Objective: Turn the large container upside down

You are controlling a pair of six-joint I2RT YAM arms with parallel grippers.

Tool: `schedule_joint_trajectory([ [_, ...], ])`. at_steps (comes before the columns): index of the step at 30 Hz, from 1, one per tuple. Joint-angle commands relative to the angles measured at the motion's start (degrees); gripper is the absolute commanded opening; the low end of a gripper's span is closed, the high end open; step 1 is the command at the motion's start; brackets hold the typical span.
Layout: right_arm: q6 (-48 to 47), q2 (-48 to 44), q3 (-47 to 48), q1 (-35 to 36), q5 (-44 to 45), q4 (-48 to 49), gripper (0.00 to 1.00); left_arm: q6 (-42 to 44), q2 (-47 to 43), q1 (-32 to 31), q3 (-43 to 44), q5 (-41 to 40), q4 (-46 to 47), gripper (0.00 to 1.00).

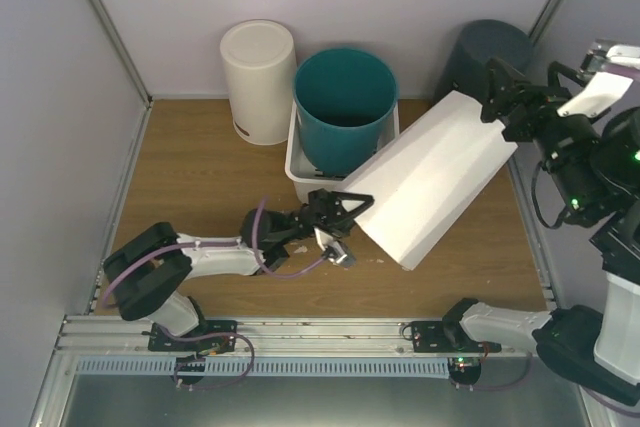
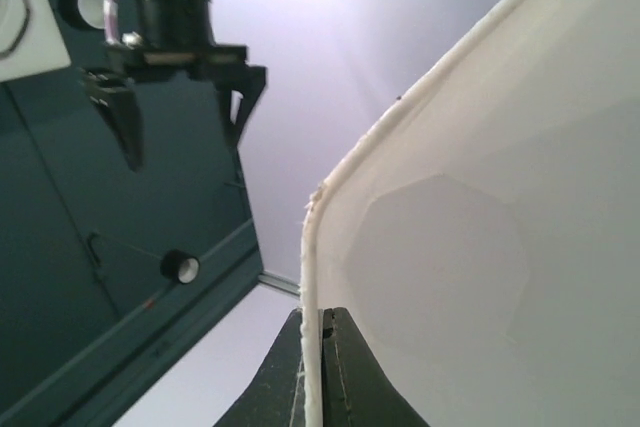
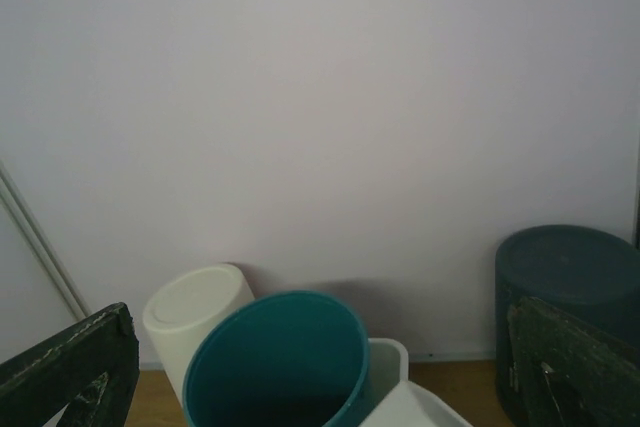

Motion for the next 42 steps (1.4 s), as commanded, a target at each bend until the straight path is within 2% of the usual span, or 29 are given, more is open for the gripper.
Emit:
schedule_joint_trajectory([
  [1, 0.9, -1.7, 0.2, -0.4, -0.9, 1.1, 1.0, 2.0, 6.1, -3.2, 8.0, -5.5, 20.1, 0.0],
  [7, 2.1, -1.9, -0.2, -0.4, 0.2, -0.6, 1.0, 1.4, 18.3, -5.9, 22.1, -11.1, 20.1, 0.0],
  [14, 1.7, -2.1, -0.3, -0.4, 4.4, -0.4, 1.0, -0.8, 27.4, -7.5, 31.2, -14.3, 20.1, 0.0],
  [18, 1.0, -0.1, 0.1, -0.4, 3.8, -0.6, 1.0, -1.1, 33.5, -7.9, 38.5, -16.2, 20.2, 0.0],
  [30, -0.5, 2.5, 1.8, -0.4, 6.2, -2.3, 1.0, -0.1, 45.9, -8.3, 51.3, -17.2, 20.2, 0.0],
  [35, 0.9, 5.3, 2.8, -0.4, 10.1, -7.4, 1.0, 1.0, 52.2, -8.9, 57.5, -19.2, 20.2, 0.0],
  [39, 3.7, 10.7, 7.6, -0.6, 13.9, -14.7, 1.0, 3.6, 56.9, -9.3, 62.6, -20.8, 20.2, 0.0],
  [42, 4.3, 13.5, 7.5, -3.6, 14.3, -16.6, 1.0, 4.1, 59.8, -9.5, 66.6, -22.8, 20.2, 0.0],
])
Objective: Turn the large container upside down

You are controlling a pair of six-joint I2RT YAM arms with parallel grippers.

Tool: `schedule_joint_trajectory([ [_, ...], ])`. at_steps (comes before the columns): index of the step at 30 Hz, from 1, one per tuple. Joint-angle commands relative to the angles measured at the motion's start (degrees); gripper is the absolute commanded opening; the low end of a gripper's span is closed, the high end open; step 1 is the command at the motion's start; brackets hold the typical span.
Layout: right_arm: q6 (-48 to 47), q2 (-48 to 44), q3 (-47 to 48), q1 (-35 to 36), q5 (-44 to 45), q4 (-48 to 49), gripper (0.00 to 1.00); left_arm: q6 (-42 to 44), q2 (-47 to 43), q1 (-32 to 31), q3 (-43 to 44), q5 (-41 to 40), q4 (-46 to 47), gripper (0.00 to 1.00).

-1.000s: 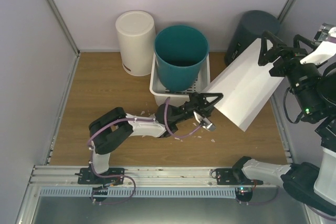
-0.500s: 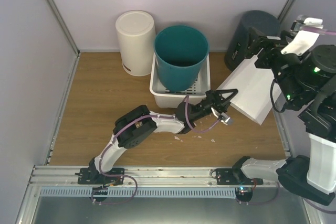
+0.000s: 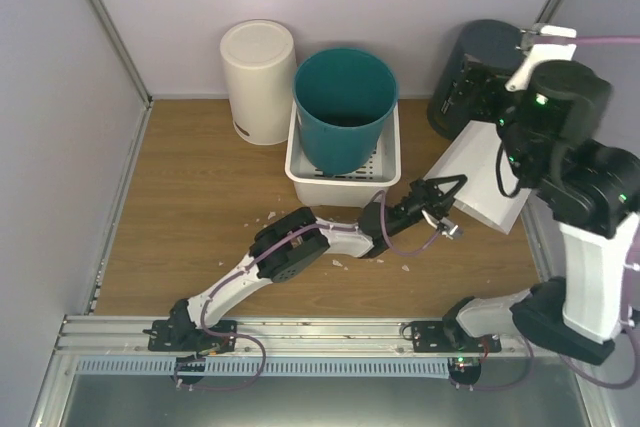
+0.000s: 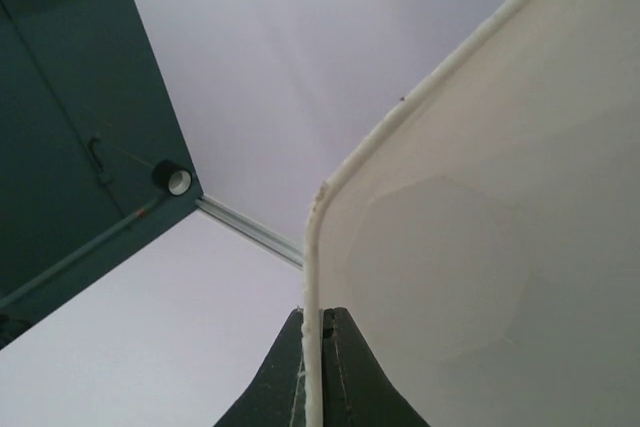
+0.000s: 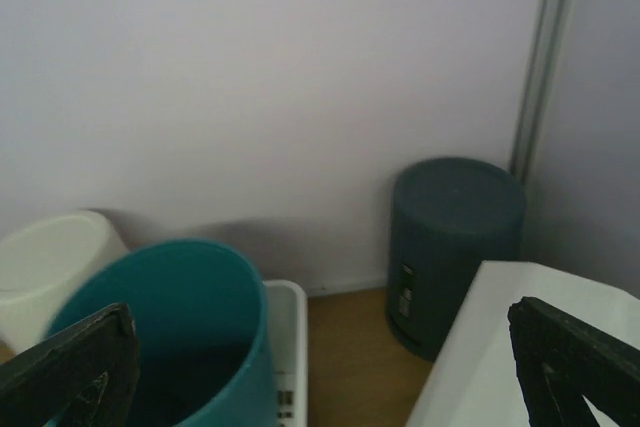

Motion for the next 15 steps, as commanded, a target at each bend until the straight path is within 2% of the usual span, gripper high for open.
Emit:
schedule_joint_trajectory([
  [1, 1.8, 4.7, 0.4, -5.2, 2.3, -7.0, 1.0, 2.5, 2.7, -0.9, 7.0, -4.0, 20.4, 0.0],
  [7, -3.1, 9.2, 0.5, -21.1, -11.1, -4.0, 1.0, 4.2, 8.9, -1.3, 13.4, -5.5, 20.4, 0.0],
  [15, -7.5, 13.0, -0.2, -37.6, -24.2, -0.9, 1.0, 5.8, 13.8, -1.1, 17.1, -5.1, 20.4, 0.0],
])
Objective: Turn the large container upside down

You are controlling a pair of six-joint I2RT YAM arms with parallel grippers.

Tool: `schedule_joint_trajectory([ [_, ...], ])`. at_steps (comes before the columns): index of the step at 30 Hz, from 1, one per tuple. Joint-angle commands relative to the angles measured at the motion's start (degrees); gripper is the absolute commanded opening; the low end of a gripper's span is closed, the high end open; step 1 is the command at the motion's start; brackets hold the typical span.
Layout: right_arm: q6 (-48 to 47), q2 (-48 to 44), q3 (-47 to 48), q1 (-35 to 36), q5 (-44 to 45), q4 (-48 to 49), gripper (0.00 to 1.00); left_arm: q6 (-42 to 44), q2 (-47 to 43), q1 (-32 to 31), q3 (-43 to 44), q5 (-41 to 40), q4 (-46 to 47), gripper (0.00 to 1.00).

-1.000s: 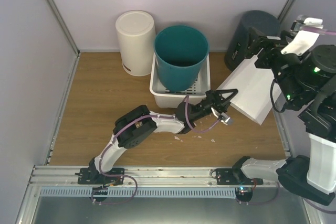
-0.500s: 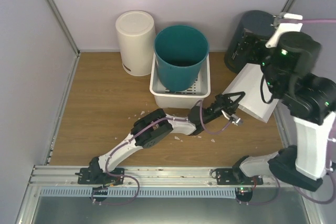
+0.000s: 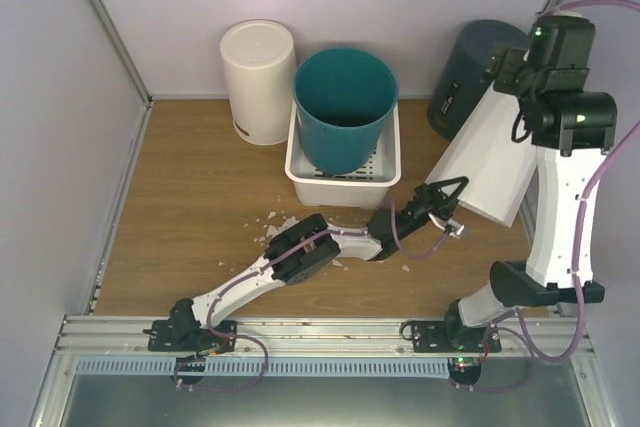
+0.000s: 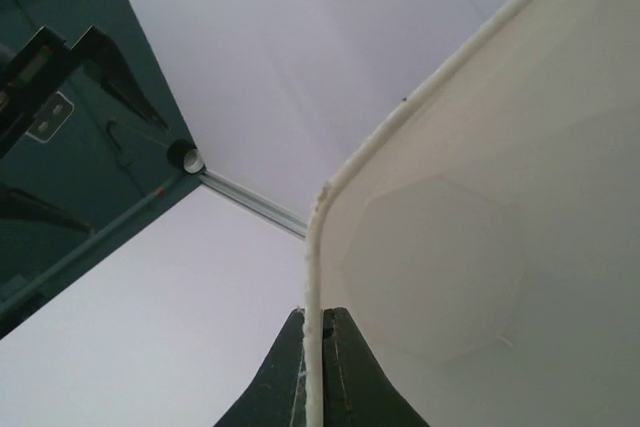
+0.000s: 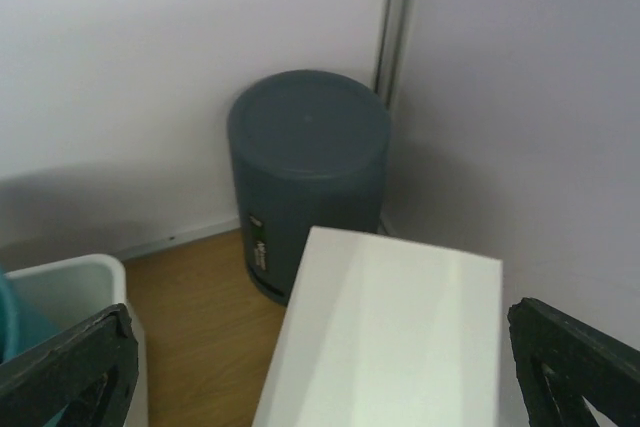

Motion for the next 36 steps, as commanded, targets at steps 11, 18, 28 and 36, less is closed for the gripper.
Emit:
schedule_joint_trajectory([
  [11, -4.9, 9.0, 1.0, -19.9, -22.7, 8.4, 1.0, 3.7, 7.2, 0.1, 7.3, -0.6, 20.5, 0.0],
  [18, -5.1, 16.6, 2.7, -26.0, -29.7, 10.4, 1.0, 5.4, 9.6, -0.1, 11.6, 0.1, 20.5, 0.0],
  [28, -3.7, 25.7, 6.8, -30.4, -38.5, 12.6, 1.0, 7.9, 11.4, -0.3, 12.2, 1.2, 20.5, 0.0],
  [36, -4.6, 25.0, -0.5, -30.3, -42.1, 12.5, 1.0, 8.6, 12.0, -0.8, 11.9, 1.5, 20.5, 0.0],
])
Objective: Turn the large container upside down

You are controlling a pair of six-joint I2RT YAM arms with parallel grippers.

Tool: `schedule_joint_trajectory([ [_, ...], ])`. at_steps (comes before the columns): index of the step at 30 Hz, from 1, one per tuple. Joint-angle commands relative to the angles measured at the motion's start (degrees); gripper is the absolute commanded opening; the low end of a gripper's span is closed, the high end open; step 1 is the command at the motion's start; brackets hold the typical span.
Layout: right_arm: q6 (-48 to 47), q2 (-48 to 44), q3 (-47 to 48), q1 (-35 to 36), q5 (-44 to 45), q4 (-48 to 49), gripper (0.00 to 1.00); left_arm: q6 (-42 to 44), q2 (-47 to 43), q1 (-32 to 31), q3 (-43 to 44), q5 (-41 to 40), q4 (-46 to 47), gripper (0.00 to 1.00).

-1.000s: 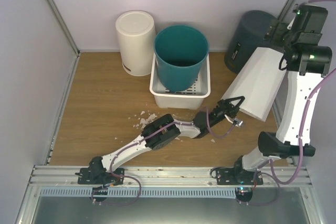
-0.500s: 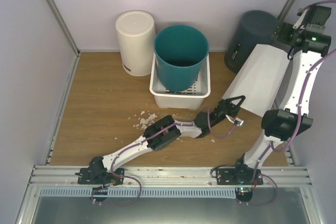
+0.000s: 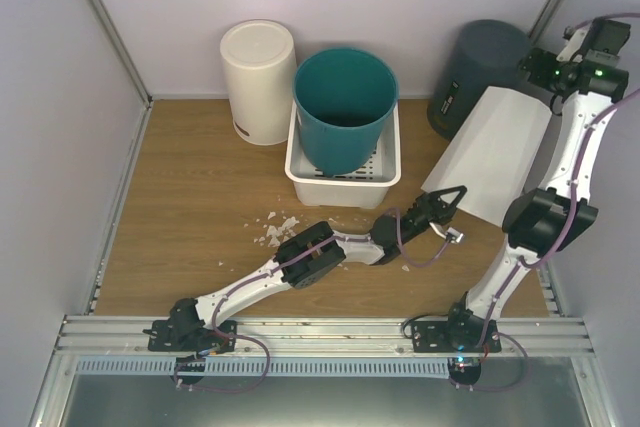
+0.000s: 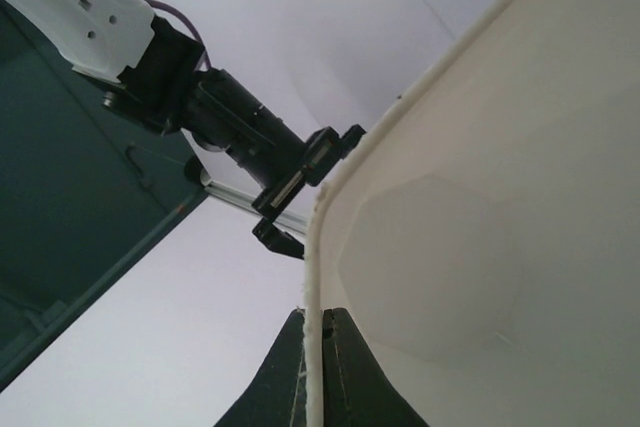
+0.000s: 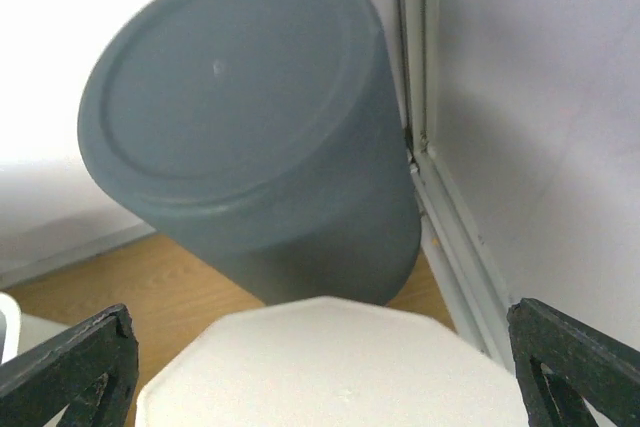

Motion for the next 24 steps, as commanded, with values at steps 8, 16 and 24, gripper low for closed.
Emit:
schedule_joint_trajectory([
  [8, -2.7, -8.2, -16.1, 1.0, -5.7, 2.4, 1.0, 2.4, 0.0, -1.1, 0.1, 1.3, 19.8, 0.0],
  [16, -3.4, -13.7, -20.1, 2.1, -6.1, 1.4, 1.0, 3.2, -1.4, -1.4, -2.7, 1.5, 19.8, 0.0],
  [24, -3.6, -17.4, -26.1, 2.7, -6.8, 2.1, 1.0, 3.7, -4.4, -1.7, -8.7, 0.3, 19.8, 0.12],
])
